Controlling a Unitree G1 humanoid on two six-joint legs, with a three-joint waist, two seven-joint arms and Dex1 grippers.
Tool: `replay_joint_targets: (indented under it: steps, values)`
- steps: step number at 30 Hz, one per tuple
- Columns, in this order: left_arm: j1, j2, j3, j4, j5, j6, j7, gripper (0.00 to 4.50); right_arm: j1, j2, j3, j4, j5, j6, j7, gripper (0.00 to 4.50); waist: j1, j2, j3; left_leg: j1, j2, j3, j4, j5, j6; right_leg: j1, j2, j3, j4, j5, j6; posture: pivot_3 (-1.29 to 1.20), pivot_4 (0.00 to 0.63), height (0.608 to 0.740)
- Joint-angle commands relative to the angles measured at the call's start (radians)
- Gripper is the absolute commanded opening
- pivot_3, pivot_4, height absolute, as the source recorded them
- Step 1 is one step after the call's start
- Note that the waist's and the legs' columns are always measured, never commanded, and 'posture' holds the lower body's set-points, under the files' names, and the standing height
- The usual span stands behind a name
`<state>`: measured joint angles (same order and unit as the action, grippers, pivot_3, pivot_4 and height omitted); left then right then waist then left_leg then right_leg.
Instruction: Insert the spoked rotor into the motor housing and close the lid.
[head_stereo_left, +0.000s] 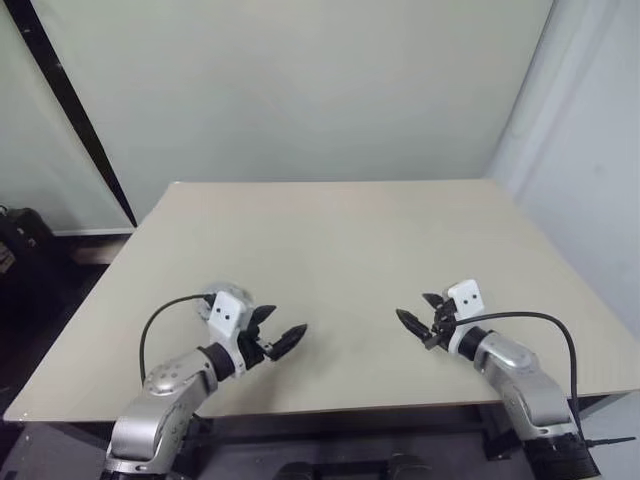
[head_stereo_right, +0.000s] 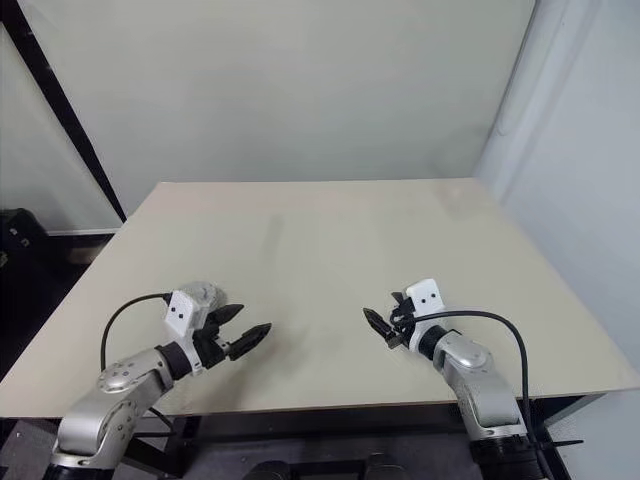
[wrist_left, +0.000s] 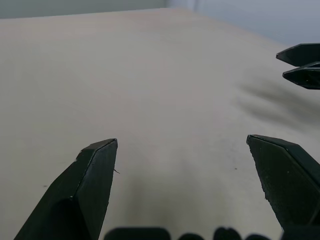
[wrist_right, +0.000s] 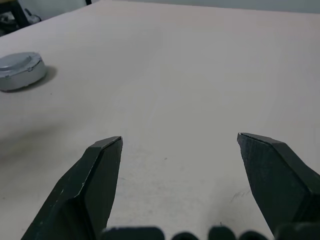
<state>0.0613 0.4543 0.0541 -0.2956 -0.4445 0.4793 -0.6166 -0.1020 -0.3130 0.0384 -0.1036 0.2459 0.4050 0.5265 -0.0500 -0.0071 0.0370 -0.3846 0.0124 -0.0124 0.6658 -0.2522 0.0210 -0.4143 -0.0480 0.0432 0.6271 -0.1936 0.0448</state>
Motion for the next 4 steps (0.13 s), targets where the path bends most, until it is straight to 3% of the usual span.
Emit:
replay_joint_targets:
  steps: [1, 4]
  values:
    - [-0.042, -0.008, -0.005, 0.003, 0.005, -0.025, -0.007, 4.44, -0.006, 0.006, -0.019, -0.062, 0.020, 0.003, -0.011, 4.02, 0.000, 0.000, 0.000, 0.004, 0.000, 0.000, 0.000, 0.000, 0.000, 0.004, 0.000, 0.000, -0.001, 0.000, 0.000, 0.00, 0.000, 0.740]
    - [-0.060, -0.011, -0.010, 0.019, 0.007, -0.024, -0.013, 4.44, -0.004, 0.017, -0.013, -0.069, 0.020, 0.009, -0.020, 4.02, 0.000, 0.000, 0.000, 0.007, 0.000, 0.001, 0.000, -0.001, -0.001, 0.006, -0.001, 0.000, -0.002, 0.000, 0.000, 0.00, 0.000, 0.740]
